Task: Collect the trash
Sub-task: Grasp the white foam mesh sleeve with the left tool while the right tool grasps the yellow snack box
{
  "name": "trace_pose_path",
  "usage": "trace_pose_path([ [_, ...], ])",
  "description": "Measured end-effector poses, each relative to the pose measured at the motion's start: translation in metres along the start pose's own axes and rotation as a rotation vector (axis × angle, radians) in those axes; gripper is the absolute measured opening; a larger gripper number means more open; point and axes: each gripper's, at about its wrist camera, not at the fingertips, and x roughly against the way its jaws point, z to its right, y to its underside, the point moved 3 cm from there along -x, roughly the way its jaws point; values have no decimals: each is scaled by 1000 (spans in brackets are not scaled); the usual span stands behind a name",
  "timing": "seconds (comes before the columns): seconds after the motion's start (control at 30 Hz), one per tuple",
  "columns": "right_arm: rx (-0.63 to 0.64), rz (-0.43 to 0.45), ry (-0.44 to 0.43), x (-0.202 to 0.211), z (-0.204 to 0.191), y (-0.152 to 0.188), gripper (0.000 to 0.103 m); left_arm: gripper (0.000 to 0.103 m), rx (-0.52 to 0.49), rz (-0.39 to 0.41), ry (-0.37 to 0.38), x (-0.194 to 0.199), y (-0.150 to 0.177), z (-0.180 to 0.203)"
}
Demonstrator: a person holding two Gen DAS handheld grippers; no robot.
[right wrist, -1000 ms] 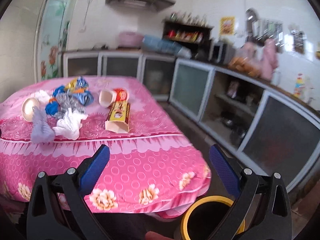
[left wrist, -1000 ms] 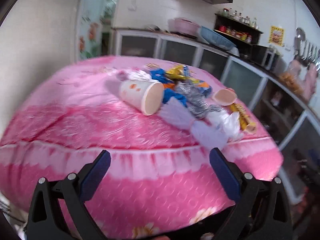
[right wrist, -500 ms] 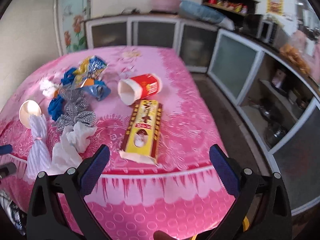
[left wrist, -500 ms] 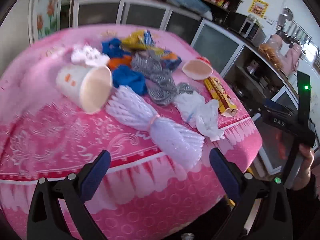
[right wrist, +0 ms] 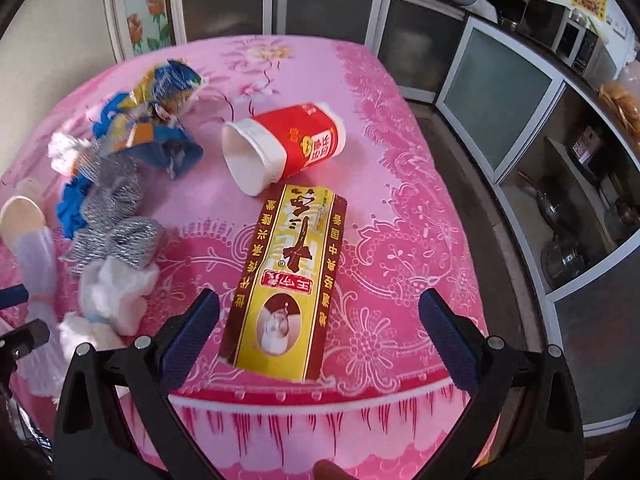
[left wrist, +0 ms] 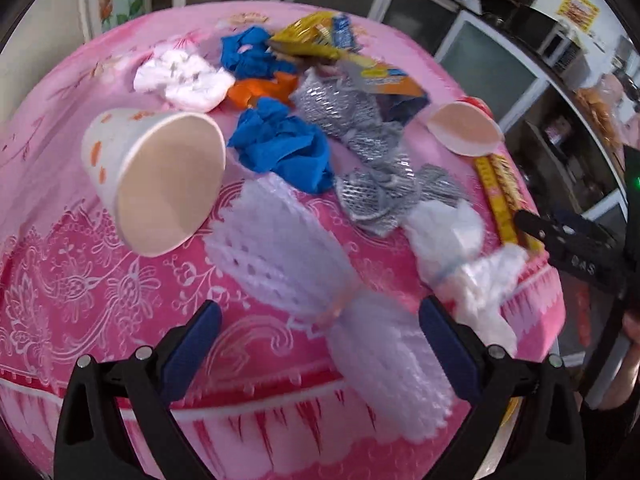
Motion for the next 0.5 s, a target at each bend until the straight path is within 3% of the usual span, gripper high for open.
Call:
trace_pose_path([
  [0.13, -38, -53, -54, -15, 4, 0, 95, 95, 9, 5, -4, -10, -9, 1],
  [0.33, -62, -100, -100, -26, 3, 3, 80, 87, 33, 16, 0, -16, -22, 1],
  [0.43, -73, -102, -94, -29, 3, 4, 66, 67, 29, 26, -24, -18, -24, -2],
  [0.47, -74, -99, -87, -29, 3, 3, 52, 55, 34, 30, -21, -17, -25, -2],
  [0.5, -86, -94, -89, -28, 5, 3, 52, 46, 35, 33, -14, -16, -25, -3],
])
